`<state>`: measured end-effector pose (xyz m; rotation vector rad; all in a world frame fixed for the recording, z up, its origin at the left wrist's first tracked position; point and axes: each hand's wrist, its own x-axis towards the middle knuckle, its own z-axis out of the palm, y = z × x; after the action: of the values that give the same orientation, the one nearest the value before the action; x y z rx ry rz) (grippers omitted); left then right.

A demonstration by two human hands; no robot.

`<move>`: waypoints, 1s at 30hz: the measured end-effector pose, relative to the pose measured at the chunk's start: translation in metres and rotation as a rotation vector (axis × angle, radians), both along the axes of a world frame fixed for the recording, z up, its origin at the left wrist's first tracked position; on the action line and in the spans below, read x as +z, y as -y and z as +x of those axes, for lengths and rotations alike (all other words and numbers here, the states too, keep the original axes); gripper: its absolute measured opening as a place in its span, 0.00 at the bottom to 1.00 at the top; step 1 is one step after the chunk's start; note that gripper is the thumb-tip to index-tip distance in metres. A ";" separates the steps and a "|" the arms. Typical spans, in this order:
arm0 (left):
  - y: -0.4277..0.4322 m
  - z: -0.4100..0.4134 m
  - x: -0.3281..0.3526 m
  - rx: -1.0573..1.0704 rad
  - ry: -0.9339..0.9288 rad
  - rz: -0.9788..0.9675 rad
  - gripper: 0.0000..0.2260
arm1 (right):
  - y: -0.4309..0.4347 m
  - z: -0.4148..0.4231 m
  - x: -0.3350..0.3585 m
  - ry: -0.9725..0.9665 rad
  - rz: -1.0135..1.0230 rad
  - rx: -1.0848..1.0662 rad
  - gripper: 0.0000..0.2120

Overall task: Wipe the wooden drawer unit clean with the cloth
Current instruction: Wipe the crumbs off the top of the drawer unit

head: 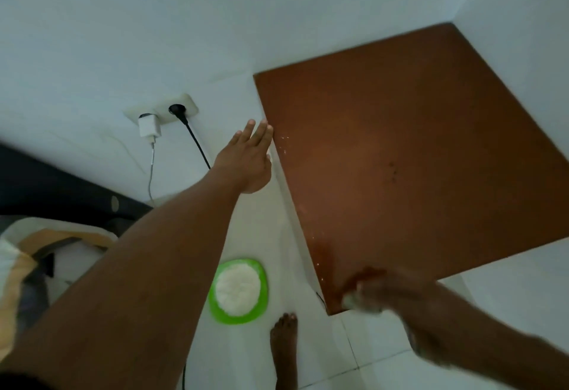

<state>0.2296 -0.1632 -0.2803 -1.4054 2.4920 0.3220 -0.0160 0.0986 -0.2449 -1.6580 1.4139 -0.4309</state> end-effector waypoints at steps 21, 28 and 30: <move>0.042 0.009 -0.026 -0.095 -0.206 0.022 0.40 | 0.350 0.075 -0.070 -0.767 -0.426 0.027 0.30; 0.020 0.012 -0.021 -0.069 -0.192 0.023 0.39 | 0.281 0.074 -0.065 -0.728 -0.504 0.060 0.27; 0.011 0.012 -0.017 -0.070 -0.171 0.032 0.38 | 0.261 0.069 -0.064 -0.710 -0.498 0.070 0.27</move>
<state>0.2420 -0.1742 -0.2973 -1.3259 2.6519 0.4849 0.0532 -0.1626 -0.3093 -2.4130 1.8417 -0.1529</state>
